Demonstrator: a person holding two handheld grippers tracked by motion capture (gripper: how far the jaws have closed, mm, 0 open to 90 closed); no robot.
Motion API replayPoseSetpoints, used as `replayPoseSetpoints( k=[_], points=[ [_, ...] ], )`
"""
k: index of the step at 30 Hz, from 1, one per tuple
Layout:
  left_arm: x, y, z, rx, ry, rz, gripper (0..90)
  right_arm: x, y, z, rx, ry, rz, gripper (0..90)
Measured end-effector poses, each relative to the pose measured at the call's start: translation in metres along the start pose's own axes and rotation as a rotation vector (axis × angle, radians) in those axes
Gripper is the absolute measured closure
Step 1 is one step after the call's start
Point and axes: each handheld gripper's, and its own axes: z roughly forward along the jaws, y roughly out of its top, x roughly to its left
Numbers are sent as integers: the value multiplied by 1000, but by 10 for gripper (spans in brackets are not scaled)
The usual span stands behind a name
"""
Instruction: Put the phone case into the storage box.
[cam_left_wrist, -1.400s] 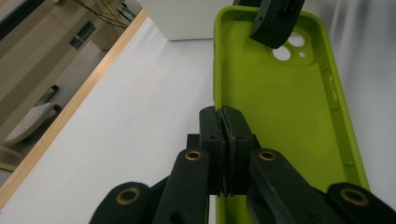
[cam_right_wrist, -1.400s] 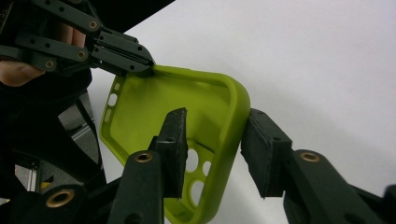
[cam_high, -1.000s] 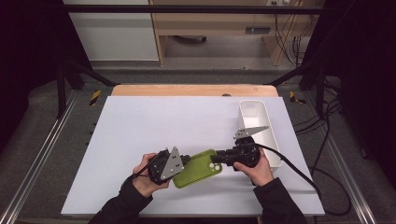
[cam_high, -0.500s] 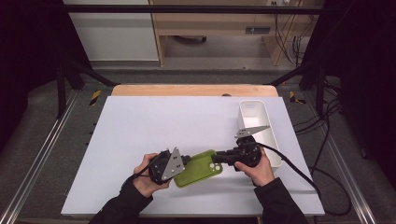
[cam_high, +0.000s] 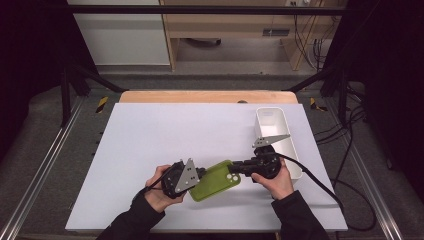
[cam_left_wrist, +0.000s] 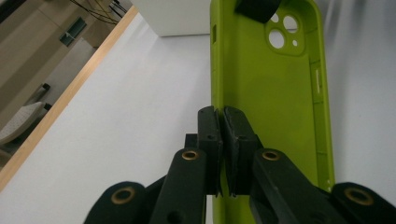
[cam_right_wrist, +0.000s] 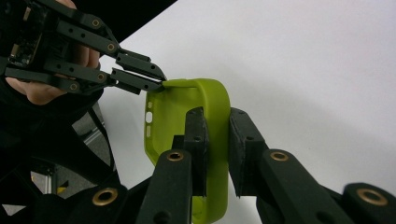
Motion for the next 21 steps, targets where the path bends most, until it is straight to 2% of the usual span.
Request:
replayPoseSetpoints(
  k=[4, 6, 12, 15, 18, 21],
  points=[
    [2, 0, -1, -26, -19, -44, 802, 0, 0, -1, -4, -6, -9, 795],
    [4, 0, -2, -59, -29, -74, 752, 0, 0, -2, -8, -11, -9, 796],
    [12, -2, -8, -114, -14, -151, 536, 0, 1, -7, -22, -38, -25, 795],
    [21, -5, -12, -136, -14, -207, 460, 0, 1, -10, -33, -51, -30, 796],
    [30, -11, -17, -179, -8, -270, 405, 0, 2, -12, -39, -60, -38, 795],
    [37, -17, -21, -208, 8, -308, 334, -1, 2, -16, -47, -70, -48, 795]
  ],
)
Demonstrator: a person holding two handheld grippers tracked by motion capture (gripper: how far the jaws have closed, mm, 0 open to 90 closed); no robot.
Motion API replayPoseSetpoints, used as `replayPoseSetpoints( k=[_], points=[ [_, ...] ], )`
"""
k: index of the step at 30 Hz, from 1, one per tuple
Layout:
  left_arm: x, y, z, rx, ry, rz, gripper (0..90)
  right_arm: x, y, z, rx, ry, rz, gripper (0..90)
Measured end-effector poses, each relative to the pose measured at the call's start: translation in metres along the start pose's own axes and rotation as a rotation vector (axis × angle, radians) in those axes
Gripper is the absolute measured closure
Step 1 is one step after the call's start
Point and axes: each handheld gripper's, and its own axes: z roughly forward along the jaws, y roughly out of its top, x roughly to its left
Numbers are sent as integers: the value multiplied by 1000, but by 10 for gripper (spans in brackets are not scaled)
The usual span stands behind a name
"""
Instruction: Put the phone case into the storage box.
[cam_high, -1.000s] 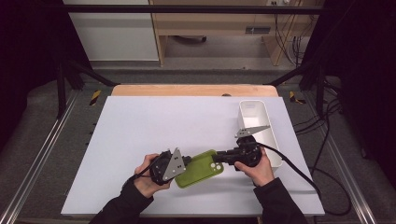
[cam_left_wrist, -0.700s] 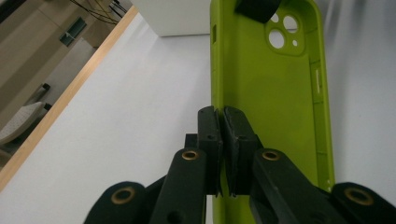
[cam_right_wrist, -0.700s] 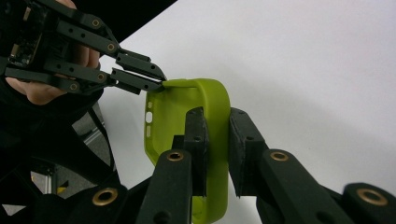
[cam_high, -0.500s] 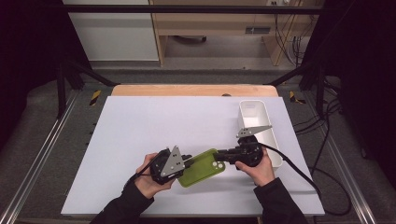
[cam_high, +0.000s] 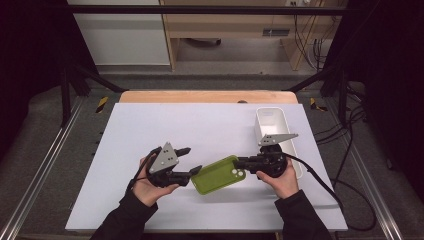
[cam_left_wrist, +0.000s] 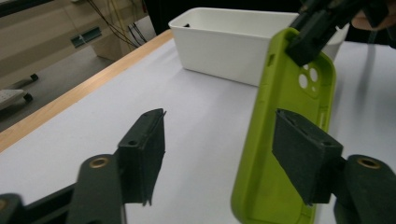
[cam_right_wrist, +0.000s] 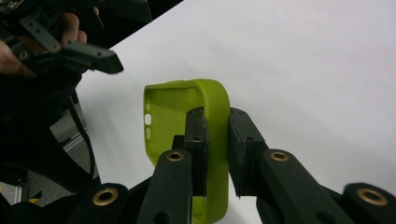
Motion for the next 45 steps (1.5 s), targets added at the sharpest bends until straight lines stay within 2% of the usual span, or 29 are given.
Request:
replayPoseSetpoints(
  k=[8, 17, 32, 37, 45],
  points=[
    [20, -9, -9, -16, 34, -103, 158, 0, 1, -7, -13, -19, -16, 794],
    [38, -21, -19, -43, 65, -175, 76, 0, 2, -20, -40, -44, -47, 794],
    [52, -50, -30, -37, 83, -219, 38, 1, 4, -41, -89, -100, -93, 794],
    [57, -61, -40, -37, 101, -242, 35, 2, 6, -50, -109, -108, -103, 794],
    [64, -81, -56, -39, 126, -276, 35, 2, 11, -67, -143, -148, -125, 794]
  ],
)
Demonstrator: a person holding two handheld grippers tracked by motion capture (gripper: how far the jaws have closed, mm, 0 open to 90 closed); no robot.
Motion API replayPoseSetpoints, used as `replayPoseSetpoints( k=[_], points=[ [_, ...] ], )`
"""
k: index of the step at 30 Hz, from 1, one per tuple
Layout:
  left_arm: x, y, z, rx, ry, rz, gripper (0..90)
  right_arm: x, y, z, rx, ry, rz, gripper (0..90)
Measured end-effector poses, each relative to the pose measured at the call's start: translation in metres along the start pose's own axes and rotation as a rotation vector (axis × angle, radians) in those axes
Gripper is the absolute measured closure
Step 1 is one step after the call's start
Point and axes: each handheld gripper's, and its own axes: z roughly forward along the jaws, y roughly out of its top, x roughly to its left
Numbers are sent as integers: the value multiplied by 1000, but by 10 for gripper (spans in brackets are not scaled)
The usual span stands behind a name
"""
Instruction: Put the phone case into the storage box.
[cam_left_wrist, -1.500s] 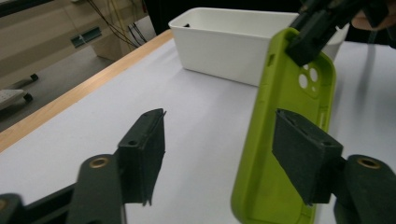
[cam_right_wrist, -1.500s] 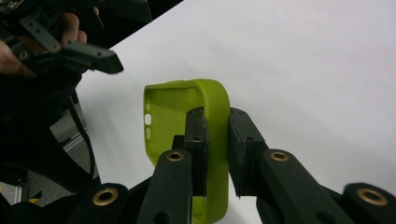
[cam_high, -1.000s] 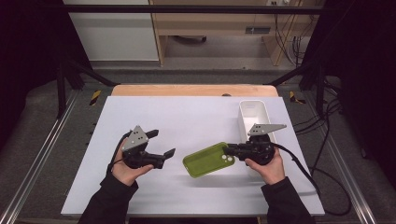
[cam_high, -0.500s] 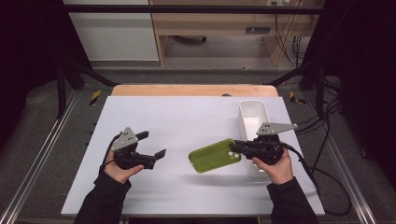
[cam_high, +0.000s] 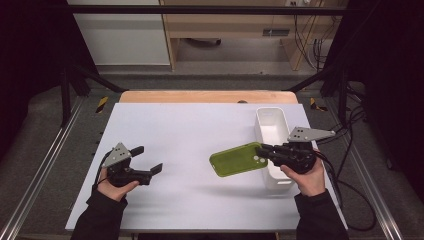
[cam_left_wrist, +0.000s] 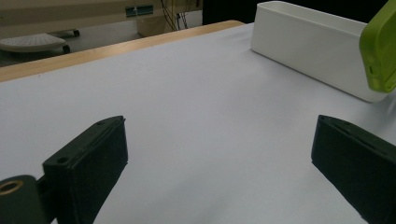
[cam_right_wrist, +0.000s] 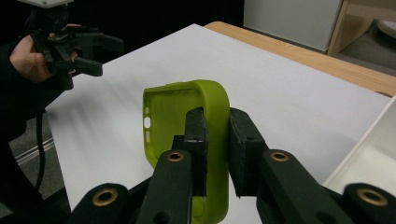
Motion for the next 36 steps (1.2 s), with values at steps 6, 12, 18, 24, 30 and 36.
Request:
replayPoseSetpoints(
  k=[6, 12, 18, 24, 30, 36],
  points=[
    [6, -8, -9, -8, 15, -6, 35, 1, 7, -6, -9, -28, -36, 794],
    [12, -14, -14, -11, 32, -15, 35, 1, 15, -9, -5, -59, -75, 794],
    [16, -17, -15, -14, 39, -19, 36, 1, 30, -17, 15, -102, -122, 793],
    [19, -21, -15, -10, 45, -18, 36, 1, 48, -26, 37, -145, -171, 793],
    [21, -24, -15, -15, 50, -16, 36, 2, 64, -29, 67, -183, -214, 793],
    [23, -25, -16, -12, 51, -14, 36, 1, 77, -30, 99, -219, -250, 793]
  ],
)
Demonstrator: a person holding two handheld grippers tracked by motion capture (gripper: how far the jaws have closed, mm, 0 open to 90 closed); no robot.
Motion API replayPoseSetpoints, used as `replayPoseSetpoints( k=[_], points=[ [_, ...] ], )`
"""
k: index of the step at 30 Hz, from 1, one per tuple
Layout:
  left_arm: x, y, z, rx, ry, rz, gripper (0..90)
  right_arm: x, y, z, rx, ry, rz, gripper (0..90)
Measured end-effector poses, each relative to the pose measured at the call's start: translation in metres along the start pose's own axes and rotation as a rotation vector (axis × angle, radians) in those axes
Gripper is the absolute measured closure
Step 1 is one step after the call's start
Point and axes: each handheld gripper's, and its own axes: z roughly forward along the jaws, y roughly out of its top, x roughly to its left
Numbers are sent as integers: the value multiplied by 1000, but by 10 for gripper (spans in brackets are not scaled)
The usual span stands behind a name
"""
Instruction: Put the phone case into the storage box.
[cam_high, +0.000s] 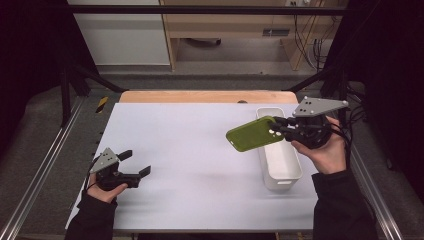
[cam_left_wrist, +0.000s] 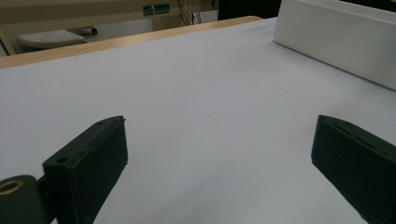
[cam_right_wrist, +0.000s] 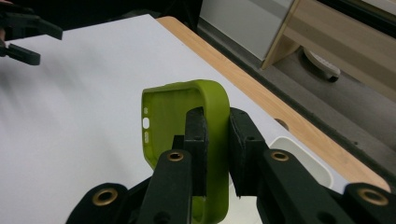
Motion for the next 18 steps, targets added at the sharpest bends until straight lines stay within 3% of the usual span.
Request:
replayPoseSetpoints(
  k=[9, 18],
  points=[
    [2, -1, -1, 2, 5, -4, 36, -7, 20, 2, 49, -63, -89, 793],
    [2, -2, 0, 10, 3, 1, 36, -15, 27, 3, 91, -117, -168, 793]
  ],
)
